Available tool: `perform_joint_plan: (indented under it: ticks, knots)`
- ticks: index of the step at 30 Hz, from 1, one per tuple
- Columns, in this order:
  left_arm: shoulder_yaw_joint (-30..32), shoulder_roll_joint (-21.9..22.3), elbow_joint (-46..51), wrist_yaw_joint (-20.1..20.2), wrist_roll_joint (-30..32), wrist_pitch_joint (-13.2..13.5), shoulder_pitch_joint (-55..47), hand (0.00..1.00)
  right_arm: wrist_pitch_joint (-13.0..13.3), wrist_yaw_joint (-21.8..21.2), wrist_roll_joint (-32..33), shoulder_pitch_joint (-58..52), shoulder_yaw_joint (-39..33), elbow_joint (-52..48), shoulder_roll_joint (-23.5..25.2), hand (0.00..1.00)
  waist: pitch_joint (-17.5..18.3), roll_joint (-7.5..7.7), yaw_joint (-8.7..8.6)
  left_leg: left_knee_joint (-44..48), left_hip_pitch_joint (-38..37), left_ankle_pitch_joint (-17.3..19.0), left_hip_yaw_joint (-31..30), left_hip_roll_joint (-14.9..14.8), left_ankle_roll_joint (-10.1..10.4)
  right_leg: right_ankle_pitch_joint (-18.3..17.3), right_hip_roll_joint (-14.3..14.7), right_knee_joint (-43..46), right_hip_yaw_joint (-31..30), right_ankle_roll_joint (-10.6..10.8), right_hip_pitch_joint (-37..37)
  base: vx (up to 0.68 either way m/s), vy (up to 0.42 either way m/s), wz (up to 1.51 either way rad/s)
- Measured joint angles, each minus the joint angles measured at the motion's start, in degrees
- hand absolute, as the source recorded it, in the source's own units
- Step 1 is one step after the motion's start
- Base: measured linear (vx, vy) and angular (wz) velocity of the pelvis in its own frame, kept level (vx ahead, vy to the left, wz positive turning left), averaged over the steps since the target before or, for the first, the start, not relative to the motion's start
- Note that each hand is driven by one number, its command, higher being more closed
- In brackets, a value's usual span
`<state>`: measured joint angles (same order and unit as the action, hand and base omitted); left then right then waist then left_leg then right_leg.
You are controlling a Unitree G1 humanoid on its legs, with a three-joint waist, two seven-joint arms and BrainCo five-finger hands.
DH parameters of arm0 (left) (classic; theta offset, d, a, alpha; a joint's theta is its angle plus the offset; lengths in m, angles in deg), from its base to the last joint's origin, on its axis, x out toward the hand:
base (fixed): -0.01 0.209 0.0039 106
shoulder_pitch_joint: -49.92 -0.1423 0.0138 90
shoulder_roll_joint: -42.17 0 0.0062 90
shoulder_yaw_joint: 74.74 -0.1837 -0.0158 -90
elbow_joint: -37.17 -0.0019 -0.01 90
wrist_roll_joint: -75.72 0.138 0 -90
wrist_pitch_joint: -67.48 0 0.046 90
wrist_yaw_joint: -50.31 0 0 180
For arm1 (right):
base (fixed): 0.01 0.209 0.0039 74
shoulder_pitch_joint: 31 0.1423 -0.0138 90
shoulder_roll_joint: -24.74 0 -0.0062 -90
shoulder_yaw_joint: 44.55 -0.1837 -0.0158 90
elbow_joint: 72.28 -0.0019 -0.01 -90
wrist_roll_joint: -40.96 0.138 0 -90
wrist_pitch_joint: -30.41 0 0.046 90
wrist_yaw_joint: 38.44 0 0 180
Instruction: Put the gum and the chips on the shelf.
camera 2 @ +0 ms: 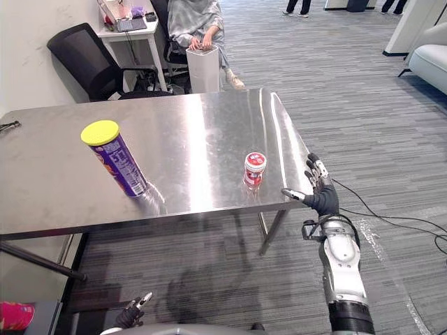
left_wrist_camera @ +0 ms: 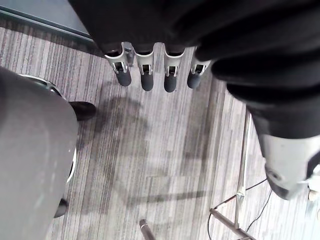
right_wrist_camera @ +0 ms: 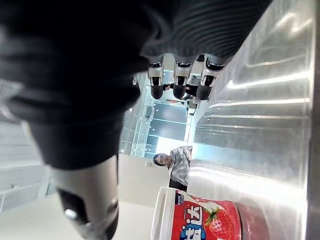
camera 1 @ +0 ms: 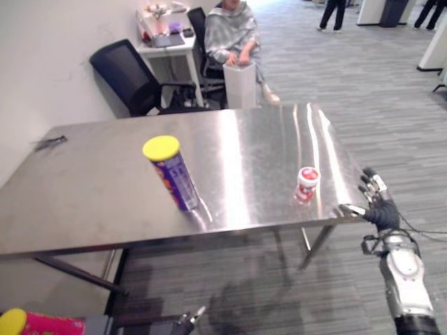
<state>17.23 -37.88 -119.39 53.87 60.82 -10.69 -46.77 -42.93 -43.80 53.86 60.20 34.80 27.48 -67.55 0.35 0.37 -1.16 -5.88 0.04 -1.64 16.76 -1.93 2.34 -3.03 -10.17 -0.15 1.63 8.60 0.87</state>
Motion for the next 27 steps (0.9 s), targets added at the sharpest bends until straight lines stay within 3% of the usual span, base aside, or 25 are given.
perform_joint_plan:
  ticks: [14,27]
  knots:
    - [-0.03,0.04,0.68,-1.00,0.22,-0.73,0.37,0.00,-0.46,3.41,1.07,8.57,2.48,7.12,1.59,0.00,-1.24,0.13,0.21,-0.05,-0.33,0.01,-0.46,0.00,0.02,0.06,0.07,-0.73,0.71,0.01,-1.13,0.00,-0.004,0.01]
    - [-0.19,0.11,1.63,-0.98,0.55,-0.77,0.77,0.00,-1.81,0.97,0.76,10.83,7.94,8.82,3.08,0.00,-2.15,0.41,1.27,-0.07,-0.28,0.02,-1.51,0.02,0.04,0.06,0.07,-1.57,1.91,0.02,-2.16,0.00,-0.009,0.04]
